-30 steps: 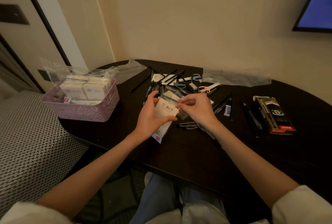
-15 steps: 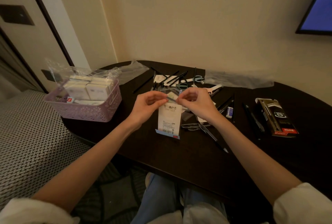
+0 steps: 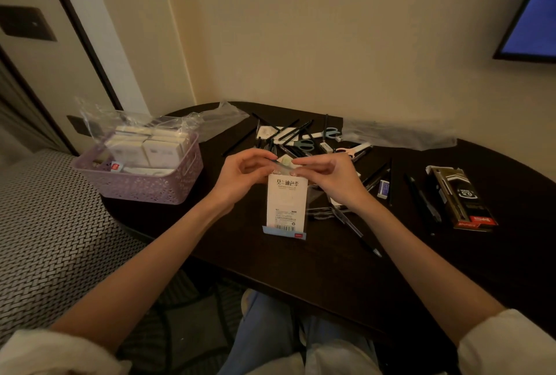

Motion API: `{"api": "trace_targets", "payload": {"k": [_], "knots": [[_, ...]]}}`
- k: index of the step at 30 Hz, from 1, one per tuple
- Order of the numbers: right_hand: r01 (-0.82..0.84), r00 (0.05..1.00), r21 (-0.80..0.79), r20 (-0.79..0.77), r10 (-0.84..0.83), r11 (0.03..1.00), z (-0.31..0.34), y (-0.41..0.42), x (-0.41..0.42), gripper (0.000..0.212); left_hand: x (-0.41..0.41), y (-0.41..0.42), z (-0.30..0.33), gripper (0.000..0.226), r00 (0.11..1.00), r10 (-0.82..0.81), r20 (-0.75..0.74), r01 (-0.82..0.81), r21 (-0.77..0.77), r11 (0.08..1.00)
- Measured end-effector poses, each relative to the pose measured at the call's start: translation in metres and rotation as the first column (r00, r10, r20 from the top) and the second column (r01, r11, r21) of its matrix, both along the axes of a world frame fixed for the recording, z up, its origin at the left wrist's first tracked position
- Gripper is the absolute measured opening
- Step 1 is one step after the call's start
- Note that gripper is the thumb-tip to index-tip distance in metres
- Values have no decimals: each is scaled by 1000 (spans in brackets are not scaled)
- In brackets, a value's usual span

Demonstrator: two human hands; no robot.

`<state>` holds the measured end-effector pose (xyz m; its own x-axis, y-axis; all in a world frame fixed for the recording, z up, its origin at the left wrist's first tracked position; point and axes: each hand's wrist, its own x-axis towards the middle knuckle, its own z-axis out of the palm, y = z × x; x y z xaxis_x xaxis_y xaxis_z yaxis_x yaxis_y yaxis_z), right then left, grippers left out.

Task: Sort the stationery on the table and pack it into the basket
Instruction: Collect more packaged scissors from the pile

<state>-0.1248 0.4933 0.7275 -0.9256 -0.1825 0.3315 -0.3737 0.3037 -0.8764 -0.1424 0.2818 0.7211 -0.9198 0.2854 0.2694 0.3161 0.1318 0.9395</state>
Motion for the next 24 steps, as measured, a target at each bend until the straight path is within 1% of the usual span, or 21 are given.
{"api": "trace_targets", "payload": {"k": [4, 10, 13, 15, 17, 19, 20, 22, 24], "knots": [[-37, 999, -30, -30, 37, 999, 0, 5, 6, 25, -1, -2, 1, 20, 999, -31, -41, 30, -28, 999], [-82, 997, 28, -11, 82, 996, -1, 13, 7, 19, -1, -4, 4, 16, 994, -53, -97, 41, -117, 992], [-116, 993, 91, 9, 116, 989, 1, 16, 6, 25, -2, -5, 5, 19, 989, -52, -136, 28, -172, 985], [-128, 991, 107, 40, 125, 986, 2, 18, 5, 30, -1, -4, 5, 24, 990, -34, -140, 9, -176, 984], [-104, 994, 99, 32, 101, 990, 3, 15, 6, 28, 0, -2, 3, 24, 990, -14, -138, -10, -171, 985], [-66, 998, 85, -5, 67, 994, 3, 10, 8, 20, 1, 3, 2, 15, 989, 11, -150, -38, -174, 984], [-54, 998, 82, -21, 56, 995, 3, 7, 9, 17, 1, 6, 1, 14, 988, 30, -149, -55, -170, 984], [-35, 998, 87, -44, 39, 996, 1, 3, 10, 15, 2, 11, 0, 24, 991, 64, -118, -81, -152, 985], [-13, 999, 60, -49, 16, 998, -1, 0, 10, 18, 1, 12, 0, 31, 995, 73, -72, -82, -139, 987]]}}
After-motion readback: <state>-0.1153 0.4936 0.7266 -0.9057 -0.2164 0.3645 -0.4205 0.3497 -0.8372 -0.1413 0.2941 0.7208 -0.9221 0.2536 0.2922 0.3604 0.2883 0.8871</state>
